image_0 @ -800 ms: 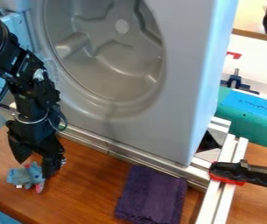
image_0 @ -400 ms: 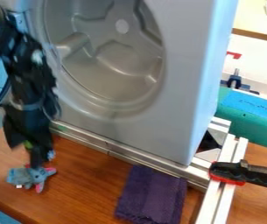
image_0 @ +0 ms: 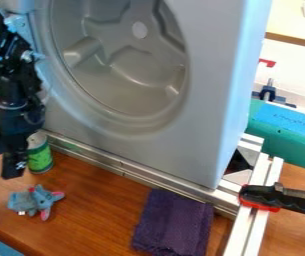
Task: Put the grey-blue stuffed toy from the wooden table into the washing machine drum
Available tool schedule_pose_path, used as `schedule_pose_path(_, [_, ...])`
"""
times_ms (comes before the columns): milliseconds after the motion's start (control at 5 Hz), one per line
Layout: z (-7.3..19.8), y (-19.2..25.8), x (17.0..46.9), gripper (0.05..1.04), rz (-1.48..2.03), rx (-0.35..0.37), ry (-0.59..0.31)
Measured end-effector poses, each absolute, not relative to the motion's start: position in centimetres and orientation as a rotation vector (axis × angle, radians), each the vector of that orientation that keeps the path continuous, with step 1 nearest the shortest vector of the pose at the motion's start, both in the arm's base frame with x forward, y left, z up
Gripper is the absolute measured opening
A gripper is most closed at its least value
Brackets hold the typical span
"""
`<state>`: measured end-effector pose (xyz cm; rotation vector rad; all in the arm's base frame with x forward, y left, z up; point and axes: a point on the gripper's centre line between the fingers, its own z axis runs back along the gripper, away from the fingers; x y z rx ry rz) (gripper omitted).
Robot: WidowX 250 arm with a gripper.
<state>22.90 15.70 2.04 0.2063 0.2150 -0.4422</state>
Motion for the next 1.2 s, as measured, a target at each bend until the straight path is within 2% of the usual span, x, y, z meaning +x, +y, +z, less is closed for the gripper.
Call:
schedule_pose_path(200, [-0.2, 16.5, 22.9, 1.003, -0.480, 0.175, 0.263])
schedule_pose_path(400, [-1.3, 16.2, 23.0, 1.003, -0.536, 0.153, 0.248])
schedule_pose_path(800, [-4.5, 13.3, 22.3, 1.003, -0.592, -0.015, 0.121])
schedule_pose_path(1000, [-7.0, 13.3, 21.8, 1.003, -0.581, -0.033, 0.167])
schedule_pose_path(1200, [-7.6, 13.7, 22.9, 0.971, -0.544, 0.030, 0.217])
